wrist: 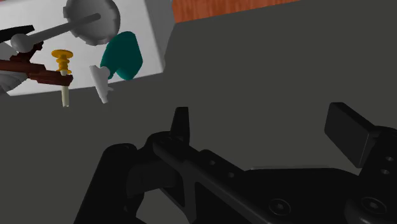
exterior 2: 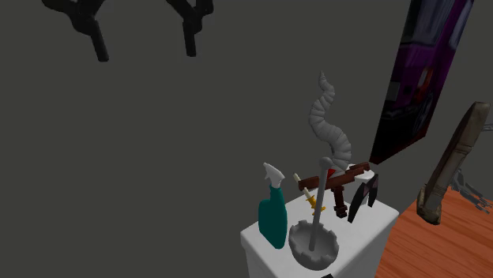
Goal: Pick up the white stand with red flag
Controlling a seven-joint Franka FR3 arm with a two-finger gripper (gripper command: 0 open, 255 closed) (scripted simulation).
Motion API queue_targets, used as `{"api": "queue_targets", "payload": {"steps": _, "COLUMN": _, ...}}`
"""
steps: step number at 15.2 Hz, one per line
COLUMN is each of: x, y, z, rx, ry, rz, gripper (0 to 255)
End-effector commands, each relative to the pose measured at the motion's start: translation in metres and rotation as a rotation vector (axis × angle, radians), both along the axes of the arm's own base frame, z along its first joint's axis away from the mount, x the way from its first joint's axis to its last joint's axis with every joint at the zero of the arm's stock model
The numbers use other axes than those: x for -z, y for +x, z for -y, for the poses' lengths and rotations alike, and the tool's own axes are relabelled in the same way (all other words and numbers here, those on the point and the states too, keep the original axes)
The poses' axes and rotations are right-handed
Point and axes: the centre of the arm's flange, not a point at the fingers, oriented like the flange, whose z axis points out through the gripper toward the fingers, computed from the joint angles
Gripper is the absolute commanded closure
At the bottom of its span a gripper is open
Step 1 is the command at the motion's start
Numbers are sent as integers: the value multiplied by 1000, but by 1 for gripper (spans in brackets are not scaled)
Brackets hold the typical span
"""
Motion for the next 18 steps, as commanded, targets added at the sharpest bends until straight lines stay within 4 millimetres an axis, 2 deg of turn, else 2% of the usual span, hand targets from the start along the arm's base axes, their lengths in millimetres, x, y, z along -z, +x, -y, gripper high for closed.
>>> {"api": "queue_targets", "payload": {"steps": 1, "x": 0, "y": 0, "z": 0, "rx": 0, "ry": 0, "rz": 0, "gripper": 0}}
{"api": "queue_targets", "payload": {"steps": 18, "x": 124, "y": 23, "z": 167, "rx": 69, "ry": -119, "rz": 23, "gripper": 0}}
